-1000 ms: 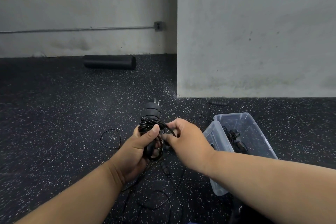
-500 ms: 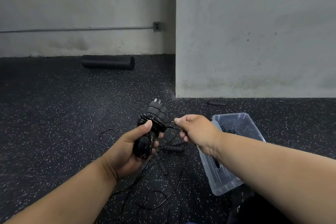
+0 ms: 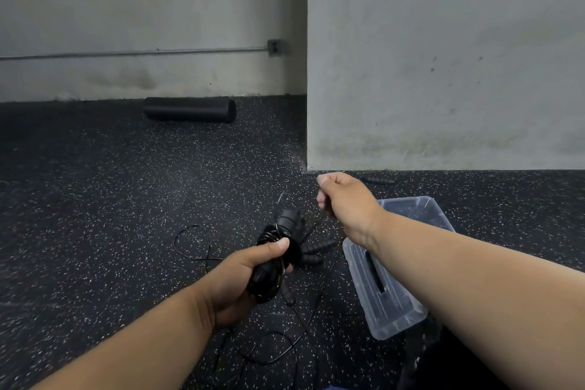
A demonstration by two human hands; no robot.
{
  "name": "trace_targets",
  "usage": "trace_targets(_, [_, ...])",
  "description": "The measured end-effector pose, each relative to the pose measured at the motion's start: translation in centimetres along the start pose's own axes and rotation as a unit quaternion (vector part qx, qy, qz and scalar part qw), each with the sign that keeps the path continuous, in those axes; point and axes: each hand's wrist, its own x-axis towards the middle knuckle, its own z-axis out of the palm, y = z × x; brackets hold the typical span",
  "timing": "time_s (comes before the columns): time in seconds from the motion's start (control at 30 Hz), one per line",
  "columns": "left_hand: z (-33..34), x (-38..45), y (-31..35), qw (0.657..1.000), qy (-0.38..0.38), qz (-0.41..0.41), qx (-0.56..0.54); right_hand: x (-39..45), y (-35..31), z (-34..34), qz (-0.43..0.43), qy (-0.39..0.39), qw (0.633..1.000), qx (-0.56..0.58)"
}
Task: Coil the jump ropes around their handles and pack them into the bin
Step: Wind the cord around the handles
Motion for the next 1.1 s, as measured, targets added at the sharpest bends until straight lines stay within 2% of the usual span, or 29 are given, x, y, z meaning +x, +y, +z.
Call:
trace_targets(0.1, [-0.5, 0.3, 0.5, 0.999, 0.029, 0.003, -0.026, -0.7, -1.7, -0.2, -0.006, -0.061, 0.995, 0.077])
trace_targets(0.17, [-0.9, 0.5, 0.8, 0.997, 0.046, 0.013, -0.060, -1.0, -2.7, -1.0, -0.009, -0.129, 0.988, 0.086])
trace_targets(0.27, [-2.1, 0.9, 1.2, 0.988, 0.094, 0.025, -0.119, -1.4, -4.1, -2.6, -0.020, -0.267, 0.963, -0.034])
trace_targets(0.33, [-3.0, 1.1, 1.5, 0.985, 0.107, 0.036, -0.128, -1.7, -4.6, -2.9, -0.037, -0.311, 0.946, -0.078])
trace_targets(0.43, [-3.6, 1.4, 1.7, 0.983, 0.120, 0.046, -0.129, -2.6, -4.8, -2.5, -0.088, -0.278, 0.948, -0.125])
trace_targets(0.5, [-3.5, 1.8, 1.3, 0.983, 0.129, 0.051, -0.122, -3.6, -4.8, -2.1, -0.153, -0.250, 0.929, -0.226])
trace_targets(0.6, [-3.7, 2.2, 0.2, 0.980, 0.143, 0.069, -0.118, -5.2, -3.5, -1.0, -0.274, -0.224, 0.845, -0.402])
trace_targets(0.67, [-3.9, 2.2, -0.3, 0.981, 0.137, 0.084, -0.112, -6.2, -2.2, 0.5, -0.344, -0.200, 0.789, -0.467])
trace_targets(0.77, [-3.4, 2.4, -0.7, 0.981, 0.126, 0.095, -0.110, -6.3, -0.5, 2.3, -0.375, -0.165, 0.732, -0.545])
trace_targets(0.83, [-3.1, 2.5, -0.7, 0.980, 0.128, 0.100, -0.117, -6.0, 0.0, 2.7, -0.340, -0.150, 0.740, -0.560])
trace_targets(0.97, [-2.6, 2.5, -0.6, 0.972, 0.153, 0.118, -0.133, -5.8, 0.6, 2.7, -0.282, -0.124, 0.811, -0.497])
trace_targets(1.1, [-2.6, 2.8, -0.4, 0.964, 0.165, 0.145, -0.149, -5.8, 1.0, 3.0, -0.250, -0.102, 0.847, -0.458])
